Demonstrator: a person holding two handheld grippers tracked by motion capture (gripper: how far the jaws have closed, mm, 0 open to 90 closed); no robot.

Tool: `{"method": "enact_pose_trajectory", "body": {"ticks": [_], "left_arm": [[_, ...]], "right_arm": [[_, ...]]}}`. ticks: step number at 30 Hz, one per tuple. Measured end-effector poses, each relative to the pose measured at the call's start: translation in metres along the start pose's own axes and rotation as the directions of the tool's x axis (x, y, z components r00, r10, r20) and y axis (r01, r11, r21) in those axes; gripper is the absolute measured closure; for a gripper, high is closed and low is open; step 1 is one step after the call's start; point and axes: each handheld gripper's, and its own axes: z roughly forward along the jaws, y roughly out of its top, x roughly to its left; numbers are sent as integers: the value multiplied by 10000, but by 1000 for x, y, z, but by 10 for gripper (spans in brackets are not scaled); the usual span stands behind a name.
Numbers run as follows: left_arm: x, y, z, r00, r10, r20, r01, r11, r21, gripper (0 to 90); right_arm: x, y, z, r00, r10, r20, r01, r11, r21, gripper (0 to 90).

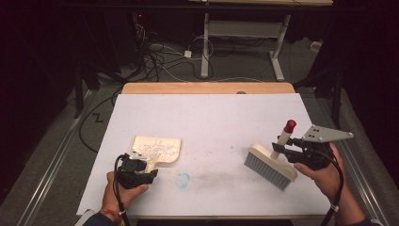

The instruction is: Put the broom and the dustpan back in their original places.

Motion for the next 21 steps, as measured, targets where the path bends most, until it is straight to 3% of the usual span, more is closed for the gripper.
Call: {"method": "enact_pose_trajectory", "body": {"ticks": [4,8,11,14,17,21], "left_arm": [[-3,-2,-7,9980,620,152,-611,9968,-518,357],[-7,-9,-16,9901,1378,-277,-1405,9751,-1718,261],[-9,-11,-16,9861,1606,-437,-1662,9651,-2025,215],[-12,-11,-13,9822,1806,-517,-1874,9613,-2019,188],[-15,-12,-12,9760,2095,-596,-2175,9522,-2147,181],[-17,-11,-12,9717,2256,-704,-2361,9398,-2469,180]], "right_arm": [[-15,6,14,9973,552,477,-540,9982,-260,624],[-23,11,27,9925,749,966,-704,9963,-490,609],[-28,20,40,9874,661,1435,-597,9970,-484,574],[-35,29,52,9749,754,2097,-642,9962,-595,500],[-40,37,59,9600,719,2704,-536,9958,-746,429],[-44,44,59,9415,926,3241,-505,9894,-1359,387]]}}
